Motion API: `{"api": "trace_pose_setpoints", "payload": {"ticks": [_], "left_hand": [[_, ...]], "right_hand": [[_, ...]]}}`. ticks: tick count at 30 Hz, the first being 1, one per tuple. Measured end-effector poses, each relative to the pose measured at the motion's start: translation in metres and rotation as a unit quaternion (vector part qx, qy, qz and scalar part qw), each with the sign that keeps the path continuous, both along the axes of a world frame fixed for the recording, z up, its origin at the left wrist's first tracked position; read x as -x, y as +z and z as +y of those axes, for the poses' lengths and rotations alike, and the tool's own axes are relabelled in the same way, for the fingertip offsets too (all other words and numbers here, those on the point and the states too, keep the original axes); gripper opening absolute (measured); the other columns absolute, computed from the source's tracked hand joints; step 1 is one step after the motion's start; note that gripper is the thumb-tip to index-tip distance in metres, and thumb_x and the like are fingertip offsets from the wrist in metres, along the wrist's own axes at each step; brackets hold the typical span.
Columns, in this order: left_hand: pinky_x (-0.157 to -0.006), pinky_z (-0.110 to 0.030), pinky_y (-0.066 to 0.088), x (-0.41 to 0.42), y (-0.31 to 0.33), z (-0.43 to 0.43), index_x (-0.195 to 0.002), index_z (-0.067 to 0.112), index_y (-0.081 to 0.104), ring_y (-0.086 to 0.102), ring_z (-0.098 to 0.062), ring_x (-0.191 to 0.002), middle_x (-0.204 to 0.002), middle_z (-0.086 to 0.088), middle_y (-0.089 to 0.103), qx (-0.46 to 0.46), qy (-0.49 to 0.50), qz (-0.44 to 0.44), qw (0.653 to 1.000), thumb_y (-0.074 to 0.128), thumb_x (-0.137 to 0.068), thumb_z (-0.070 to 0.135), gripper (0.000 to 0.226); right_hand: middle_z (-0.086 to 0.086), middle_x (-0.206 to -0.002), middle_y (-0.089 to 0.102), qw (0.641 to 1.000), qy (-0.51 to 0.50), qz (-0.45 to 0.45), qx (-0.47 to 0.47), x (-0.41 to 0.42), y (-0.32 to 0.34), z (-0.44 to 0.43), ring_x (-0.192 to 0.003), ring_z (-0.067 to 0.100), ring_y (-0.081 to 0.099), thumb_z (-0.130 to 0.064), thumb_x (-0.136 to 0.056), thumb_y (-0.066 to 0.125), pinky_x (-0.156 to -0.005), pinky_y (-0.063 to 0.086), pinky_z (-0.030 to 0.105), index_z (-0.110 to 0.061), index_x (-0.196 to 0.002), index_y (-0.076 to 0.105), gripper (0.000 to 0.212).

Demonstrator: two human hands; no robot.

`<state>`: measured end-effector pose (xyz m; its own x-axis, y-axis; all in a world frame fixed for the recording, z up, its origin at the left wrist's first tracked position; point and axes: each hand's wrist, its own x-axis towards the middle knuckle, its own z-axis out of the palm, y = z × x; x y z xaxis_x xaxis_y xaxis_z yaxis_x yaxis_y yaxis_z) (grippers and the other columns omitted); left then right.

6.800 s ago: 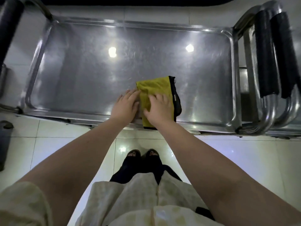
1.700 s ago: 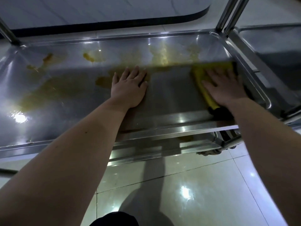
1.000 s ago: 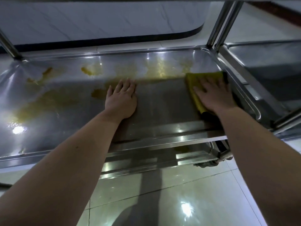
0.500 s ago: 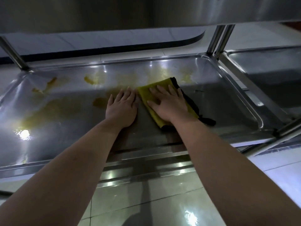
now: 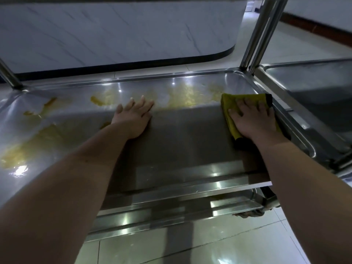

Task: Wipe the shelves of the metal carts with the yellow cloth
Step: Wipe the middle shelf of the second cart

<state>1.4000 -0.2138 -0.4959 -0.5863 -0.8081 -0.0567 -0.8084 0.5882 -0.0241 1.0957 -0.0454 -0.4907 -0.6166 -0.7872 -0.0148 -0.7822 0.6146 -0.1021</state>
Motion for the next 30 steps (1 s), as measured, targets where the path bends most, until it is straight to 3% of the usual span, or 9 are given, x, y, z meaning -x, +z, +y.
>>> {"api": "trace_pose_setpoints", "payload": {"ticks": [7, 13, 17, 22, 26, 30], "left_hand": [[-0.120, -0.047, 0.008, 0.000, -0.007, 0.001, -0.156, 0.022, 0.000, 0.000, -0.023, -0.151, -0.165, 0.000, 0.000, 0.017, 0.017, 0.023, 0.999, 0.016, -0.105, 0.040, 0.057], [-0.121, -0.042, 0.006, -0.004, -0.010, -0.002, -0.156, 0.015, 0.009, 0.001, -0.020, -0.151, -0.165, -0.002, 0.007, 0.003, 0.056, 0.082, 0.995, 0.020, -0.104, 0.034, 0.056], [-0.121, -0.044, 0.006, -0.007, -0.009, -0.001, -0.156, 0.020, 0.009, 0.003, -0.019, -0.151, -0.165, 0.002, 0.005, 0.001, 0.063, 0.076, 0.995, 0.016, -0.103, 0.039, 0.057], [-0.121, -0.045, 0.005, -0.002, -0.008, 0.001, -0.155, 0.025, 0.009, 0.002, -0.020, -0.151, -0.165, 0.003, 0.004, 0.001, 0.051, 0.078, 0.996, 0.019, -0.103, 0.040, 0.055], [-0.121, -0.047, 0.006, 0.002, -0.013, -0.001, -0.155, 0.026, 0.008, 0.002, -0.021, -0.151, -0.165, 0.004, 0.003, 0.008, 0.048, 0.069, 0.996, 0.017, -0.103, 0.041, 0.055], [-0.121, -0.048, 0.004, 0.002, -0.012, 0.001, -0.156, 0.026, 0.006, 0.000, -0.022, -0.151, -0.165, 0.005, 0.001, 0.009, 0.056, 0.062, 0.996, 0.015, -0.104, 0.040, 0.055]], "right_hand": [[-0.001, -0.165, 0.002, 0.998, -0.053, -0.029, -0.028, -0.034, 0.006, -0.045, -0.149, 0.040, -0.004, -0.058, -0.099, 0.016, -0.115, -0.006, 0.064, -0.036, -0.156, 0.008, 0.062], [-0.006, -0.165, 0.000, 0.985, 0.168, -0.025, -0.015, -0.170, 0.003, -0.104, -0.149, 0.040, -0.004, -0.058, -0.100, 0.013, -0.117, -0.005, 0.059, -0.035, -0.155, 0.011, 0.060], [-0.009, -0.164, 0.003, 0.973, 0.227, -0.027, -0.004, -0.167, 0.004, -0.103, -0.151, 0.030, -0.003, -0.062, -0.099, 0.016, -0.119, -0.004, 0.053, -0.039, -0.155, 0.009, 0.062], [0.002, -0.158, 0.031, 0.989, 0.136, 0.036, 0.036, -0.045, 0.007, -0.073, -0.141, 0.031, 0.031, -0.062, -0.096, 0.030, -0.114, 0.025, 0.049, -0.032, -0.148, 0.036, 0.060], [0.000, -0.164, 0.013, 1.000, -0.007, -0.018, -0.006, 0.032, 0.005, -0.035, -0.149, 0.031, 0.010, -0.065, -0.096, 0.022, -0.119, 0.007, 0.055, -0.037, -0.154, 0.019, 0.064], [0.005, -0.163, 0.014, 0.999, -0.042, -0.023, 0.000, -0.008, 0.002, -0.055, -0.148, 0.039, 0.009, -0.062, -0.097, 0.016, -0.117, 0.001, 0.060, -0.034, -0.154, 0.020, 0.063]]}}
